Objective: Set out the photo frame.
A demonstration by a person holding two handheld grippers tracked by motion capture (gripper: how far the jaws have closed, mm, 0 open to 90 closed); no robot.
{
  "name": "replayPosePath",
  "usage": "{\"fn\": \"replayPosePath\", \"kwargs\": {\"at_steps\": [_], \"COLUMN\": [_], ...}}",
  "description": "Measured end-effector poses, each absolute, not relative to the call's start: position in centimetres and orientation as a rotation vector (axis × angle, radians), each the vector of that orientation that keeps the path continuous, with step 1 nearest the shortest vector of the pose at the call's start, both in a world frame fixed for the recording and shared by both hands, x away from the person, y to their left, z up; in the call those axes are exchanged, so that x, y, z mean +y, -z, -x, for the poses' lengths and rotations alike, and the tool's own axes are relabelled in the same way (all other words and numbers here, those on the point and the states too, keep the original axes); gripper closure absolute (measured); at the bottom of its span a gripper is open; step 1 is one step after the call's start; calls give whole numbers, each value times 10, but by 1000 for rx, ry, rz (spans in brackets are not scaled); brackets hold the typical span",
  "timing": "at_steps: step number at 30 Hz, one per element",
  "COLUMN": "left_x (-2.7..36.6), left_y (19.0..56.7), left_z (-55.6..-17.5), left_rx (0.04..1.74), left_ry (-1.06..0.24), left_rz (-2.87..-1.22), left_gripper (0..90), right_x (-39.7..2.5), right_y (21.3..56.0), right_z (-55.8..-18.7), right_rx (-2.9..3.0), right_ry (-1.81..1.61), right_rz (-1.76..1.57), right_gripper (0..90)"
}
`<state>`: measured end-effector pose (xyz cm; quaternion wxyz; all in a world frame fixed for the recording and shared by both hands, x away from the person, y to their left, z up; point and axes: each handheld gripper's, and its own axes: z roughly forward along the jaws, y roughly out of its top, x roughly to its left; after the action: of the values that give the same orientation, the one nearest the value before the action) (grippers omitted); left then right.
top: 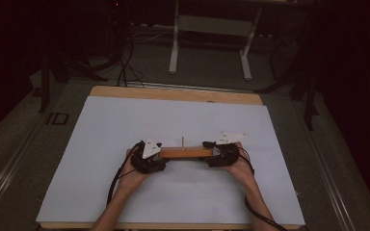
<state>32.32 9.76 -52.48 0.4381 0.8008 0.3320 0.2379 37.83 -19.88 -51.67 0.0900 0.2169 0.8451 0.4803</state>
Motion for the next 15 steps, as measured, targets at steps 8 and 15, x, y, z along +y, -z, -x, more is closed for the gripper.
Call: {"fn": "replayPosePath", "kwargs": {"at_steps": [8, 15], "left_x": [106, 108], "left_y": [521, 519], "left_z": [-324, -322], "left_rx": [857, 842], "left_ry": [-590, -617], "left_rz": [-1944, -1927], "left_gripper": [472, 502], "right_x": [-205, -204], "right_y": [519, 517], "right_z": [-380, -378], "right_rx": [2507, 2486], "right_ry": [-1486, -1492], "right_rz": [-661, -647], "right_gripper": [438, 470]}}
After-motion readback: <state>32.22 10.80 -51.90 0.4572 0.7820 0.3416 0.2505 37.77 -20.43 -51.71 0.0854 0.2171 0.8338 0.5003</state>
